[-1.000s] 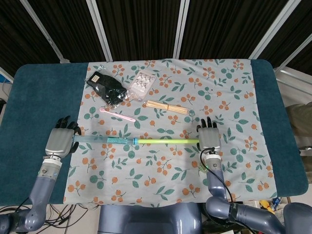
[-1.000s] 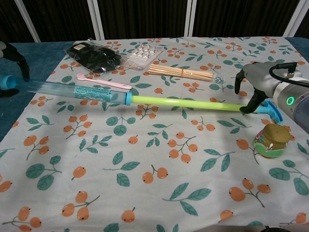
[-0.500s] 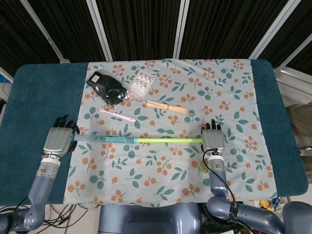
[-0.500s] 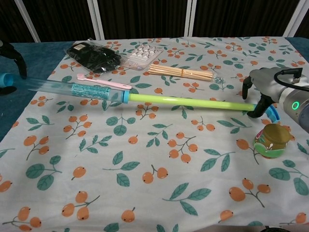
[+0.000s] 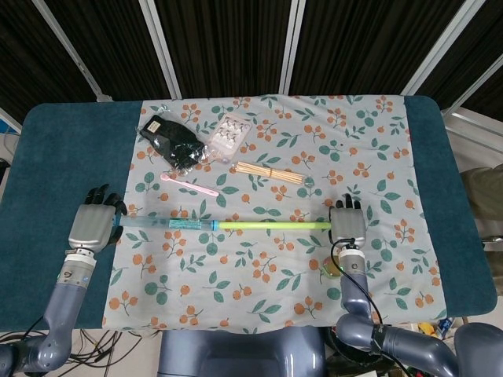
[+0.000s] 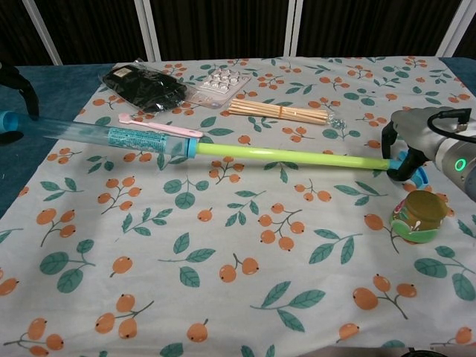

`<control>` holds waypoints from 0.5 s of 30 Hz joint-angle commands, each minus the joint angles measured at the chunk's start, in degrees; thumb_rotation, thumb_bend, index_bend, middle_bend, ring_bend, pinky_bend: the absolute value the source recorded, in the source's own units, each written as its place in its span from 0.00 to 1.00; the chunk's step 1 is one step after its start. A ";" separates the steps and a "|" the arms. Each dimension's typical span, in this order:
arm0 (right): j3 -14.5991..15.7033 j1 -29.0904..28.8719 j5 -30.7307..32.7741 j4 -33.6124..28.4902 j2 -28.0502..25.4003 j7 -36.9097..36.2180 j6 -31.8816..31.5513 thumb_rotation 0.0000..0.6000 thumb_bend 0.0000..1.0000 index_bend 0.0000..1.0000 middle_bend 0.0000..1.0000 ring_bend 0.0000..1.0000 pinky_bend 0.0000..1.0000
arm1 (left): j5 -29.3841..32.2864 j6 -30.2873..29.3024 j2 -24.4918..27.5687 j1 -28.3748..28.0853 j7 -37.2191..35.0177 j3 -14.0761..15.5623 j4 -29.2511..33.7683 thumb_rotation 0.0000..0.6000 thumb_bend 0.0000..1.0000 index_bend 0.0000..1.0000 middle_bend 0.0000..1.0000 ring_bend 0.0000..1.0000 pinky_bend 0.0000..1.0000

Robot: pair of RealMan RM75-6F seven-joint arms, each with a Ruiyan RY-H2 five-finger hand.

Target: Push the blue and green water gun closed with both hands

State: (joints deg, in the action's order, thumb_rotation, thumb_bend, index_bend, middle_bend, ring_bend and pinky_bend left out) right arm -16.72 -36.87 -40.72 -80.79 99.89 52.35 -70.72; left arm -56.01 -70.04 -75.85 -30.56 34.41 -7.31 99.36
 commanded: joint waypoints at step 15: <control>1.17 -0.69 0.27 1.22 0.58 -0.66 0.05 1.00 0.33 0.54 0.29 0.10 0.15 | 0.15 0.25 0.05 0.08 -0.52 0.19 -0.67 1.00 0.41 0.54 0.25 0.04 0.10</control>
State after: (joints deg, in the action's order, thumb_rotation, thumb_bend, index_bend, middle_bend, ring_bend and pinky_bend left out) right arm -15.57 -37.55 -40.47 -79.57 100.46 51.68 -70.68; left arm -55.86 -69.80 -75.80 -30.48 33.90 -7.13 98.70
